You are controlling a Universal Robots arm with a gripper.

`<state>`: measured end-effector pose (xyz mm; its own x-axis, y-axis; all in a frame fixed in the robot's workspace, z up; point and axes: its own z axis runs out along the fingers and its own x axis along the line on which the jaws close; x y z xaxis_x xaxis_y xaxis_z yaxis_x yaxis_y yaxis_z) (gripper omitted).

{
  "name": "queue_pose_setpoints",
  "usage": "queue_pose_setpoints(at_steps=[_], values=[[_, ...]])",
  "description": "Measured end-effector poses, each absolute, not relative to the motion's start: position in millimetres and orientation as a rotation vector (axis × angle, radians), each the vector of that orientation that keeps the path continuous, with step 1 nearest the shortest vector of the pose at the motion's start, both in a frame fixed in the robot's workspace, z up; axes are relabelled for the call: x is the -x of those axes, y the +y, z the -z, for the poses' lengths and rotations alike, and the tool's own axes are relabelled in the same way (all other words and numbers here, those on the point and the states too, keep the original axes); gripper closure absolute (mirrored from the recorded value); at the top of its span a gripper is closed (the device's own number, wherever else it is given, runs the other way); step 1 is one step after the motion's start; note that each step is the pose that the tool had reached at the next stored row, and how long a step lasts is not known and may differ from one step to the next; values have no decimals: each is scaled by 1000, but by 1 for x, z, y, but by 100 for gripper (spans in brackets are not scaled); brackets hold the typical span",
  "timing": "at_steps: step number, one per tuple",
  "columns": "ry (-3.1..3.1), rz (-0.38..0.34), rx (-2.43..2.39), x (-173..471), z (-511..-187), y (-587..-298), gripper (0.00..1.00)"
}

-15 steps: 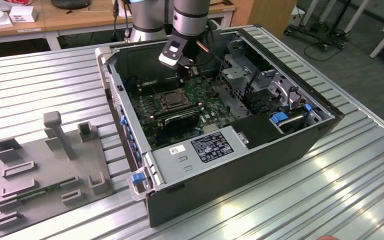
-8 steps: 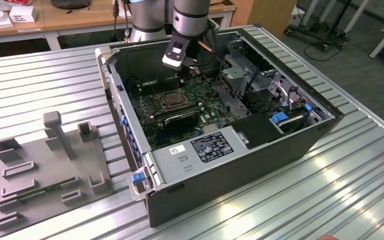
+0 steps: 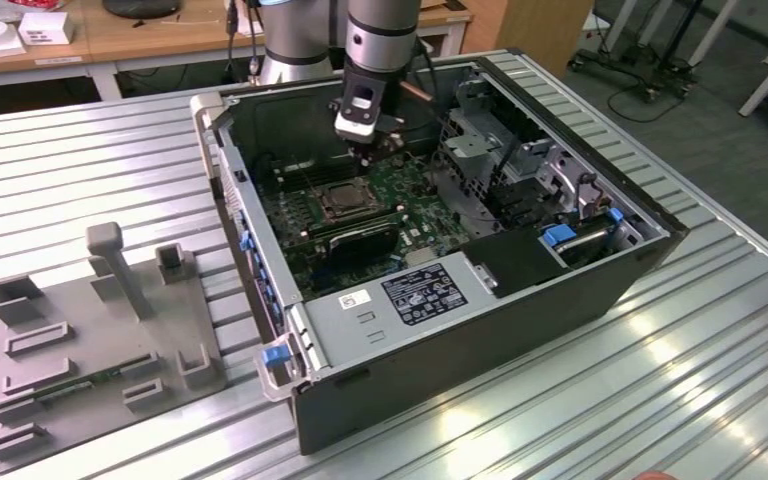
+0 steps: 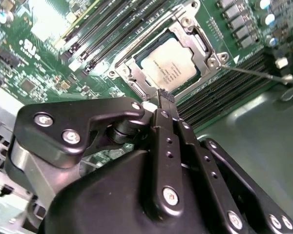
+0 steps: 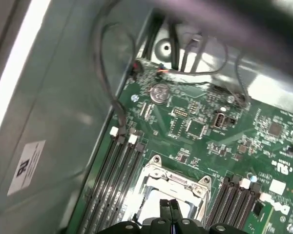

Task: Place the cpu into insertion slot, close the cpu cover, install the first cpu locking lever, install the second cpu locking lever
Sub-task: 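Close the cpu cover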

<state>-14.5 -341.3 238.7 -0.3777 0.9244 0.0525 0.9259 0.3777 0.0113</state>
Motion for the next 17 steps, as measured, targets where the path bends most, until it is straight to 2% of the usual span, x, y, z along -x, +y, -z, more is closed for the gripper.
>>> queue_pose_setpoints(at_steps=[17], values=[[-2777, 52, 1375, 14, -237, -341, 89]])
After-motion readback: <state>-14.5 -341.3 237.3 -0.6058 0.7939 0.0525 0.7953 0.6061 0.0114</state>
